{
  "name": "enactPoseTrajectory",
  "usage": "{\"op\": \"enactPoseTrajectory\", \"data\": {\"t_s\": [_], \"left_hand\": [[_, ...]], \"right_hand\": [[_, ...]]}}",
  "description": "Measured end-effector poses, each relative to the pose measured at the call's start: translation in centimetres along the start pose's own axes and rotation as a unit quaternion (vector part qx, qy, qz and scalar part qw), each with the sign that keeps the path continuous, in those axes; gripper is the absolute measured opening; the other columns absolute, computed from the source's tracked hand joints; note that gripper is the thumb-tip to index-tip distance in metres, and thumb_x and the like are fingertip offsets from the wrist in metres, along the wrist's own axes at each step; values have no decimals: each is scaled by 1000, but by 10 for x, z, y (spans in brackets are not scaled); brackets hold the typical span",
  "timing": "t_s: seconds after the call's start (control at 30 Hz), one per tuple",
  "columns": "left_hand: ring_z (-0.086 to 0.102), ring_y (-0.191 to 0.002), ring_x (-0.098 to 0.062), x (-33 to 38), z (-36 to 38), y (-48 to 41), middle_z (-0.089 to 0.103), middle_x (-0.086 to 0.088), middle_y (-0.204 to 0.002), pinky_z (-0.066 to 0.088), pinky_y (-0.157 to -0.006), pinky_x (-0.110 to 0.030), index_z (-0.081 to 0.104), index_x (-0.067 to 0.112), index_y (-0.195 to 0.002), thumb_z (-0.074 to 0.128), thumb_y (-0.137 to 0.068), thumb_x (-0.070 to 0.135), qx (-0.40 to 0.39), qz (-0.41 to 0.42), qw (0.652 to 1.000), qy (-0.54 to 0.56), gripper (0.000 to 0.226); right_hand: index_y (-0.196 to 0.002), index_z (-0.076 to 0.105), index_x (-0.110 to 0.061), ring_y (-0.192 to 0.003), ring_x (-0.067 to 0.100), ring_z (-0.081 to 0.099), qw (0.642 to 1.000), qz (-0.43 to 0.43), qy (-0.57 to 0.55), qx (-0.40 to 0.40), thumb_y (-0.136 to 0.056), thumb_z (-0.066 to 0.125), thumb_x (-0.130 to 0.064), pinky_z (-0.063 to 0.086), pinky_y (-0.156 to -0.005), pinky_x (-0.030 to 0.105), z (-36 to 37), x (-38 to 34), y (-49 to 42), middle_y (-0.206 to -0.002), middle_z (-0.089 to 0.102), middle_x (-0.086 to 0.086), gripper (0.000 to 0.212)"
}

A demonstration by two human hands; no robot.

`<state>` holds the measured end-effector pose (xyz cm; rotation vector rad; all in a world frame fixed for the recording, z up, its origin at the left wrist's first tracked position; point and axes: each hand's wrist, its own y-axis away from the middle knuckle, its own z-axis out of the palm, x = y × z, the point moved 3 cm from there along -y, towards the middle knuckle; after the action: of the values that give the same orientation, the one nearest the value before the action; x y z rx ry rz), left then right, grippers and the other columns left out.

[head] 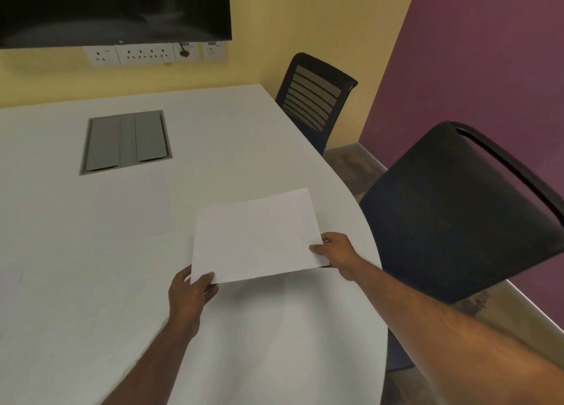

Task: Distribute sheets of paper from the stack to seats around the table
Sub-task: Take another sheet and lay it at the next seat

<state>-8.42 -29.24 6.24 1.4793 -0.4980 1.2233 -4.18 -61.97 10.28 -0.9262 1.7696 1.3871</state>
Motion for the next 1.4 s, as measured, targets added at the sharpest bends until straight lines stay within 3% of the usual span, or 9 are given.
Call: {"op": "enactPoseTrajectory", "data": {"t_s": [0.2,0.43,0.5,0.6,0.67,0.83,0.97,1.17,1.4], "left_hand": [[72,-67,-19,-26,32,-1,72,-10,-89,56,-54,-21,56,15,-112,60,-89,3,18,-24,995,-92,27],[72,-65,-20,-69,51,-2,73,-15,-89,53,-50,-14,63,5,-111,63,-88,4,23,-15,975,-220,23],[71,-59,-16,-80,58,0,73,-12,-88,51,-50,-12,65,8,-107,64,-86,6,27,-15,965,-259,21],[66,-49,-3,-91,66,3,73,-2,-72,45,-54,-14,67,12,-104,65,-82,9,49,-8,949,-312,22],[65,-54,0,-94,71,6,71,1,-66,43,-57,-15,65,13,-112,66,-82,10,57,11,938,-343,31],[62,-79,-20,-105,70,7,66,0,-72,46,-74,-32,52,21,-135,65,-81,9,22,51,904,-423,57],[55,-85,-17,-110,65,5,58,0,-90,45,-80,-32,50,24,-140,69,-83,18,-5,73,872,-484,61],[52,-84,-13,-110,61,4,54,3,-91,39,-76,-27,52,24,-138,70,-83,24,-13,84,867,-491,57],[64,-81,-19,-88,36,-4,65,7,-75,54,-80,-36,65,20,-119,69,-83,22,-15,90,888,-450,37]], "right_hand": [[-92,68,-7,-82,23,66,999,1,50,-5,-83,70,-2,53,-63,26,-35,18,-44,-96,70,9,10],[-82,62,0,-75,21,52,986,-1,162,36,-81,71,-8,40,-66,27,-58,65,-81,-82,59,8,13],[-92,66,-2,-80,21,57,981,4,183,58,-82,72,-12,44,-63,25,-66,78,-87,-90,64,5,16],[-102,65,-7,-87,20,58,969,0,230,87,-83,72,-19,45,-73,26,-76,92,-91,-95,63,2,24],[-100,64,-11,-87,21,58,963,6,251,103,-83,72,-24,46,-75,28,-82,98,-93,-94,63,1,24],[-100,64,-16,-90,21,61,953,24,281,108,-80,75,-26,49,-75,30,-86,108,-94,-94,61,-3,24],[-98,65,-16,-90,21,61,951,17,287,115,-80,76,-25,51,-78,32,-87,114,-94,-94,60,-2,23],[-100,66,-13,-87,18,58,952,14,281,120,-81,75,-22,46,-76,28,-88,117,-95,-97,63,0,23],[-92,66,-15,-82,17,59,951,-21,268,155,-86,68,-23,44,-70,26,-79,106,-87,-91,66,-2,10]]}}
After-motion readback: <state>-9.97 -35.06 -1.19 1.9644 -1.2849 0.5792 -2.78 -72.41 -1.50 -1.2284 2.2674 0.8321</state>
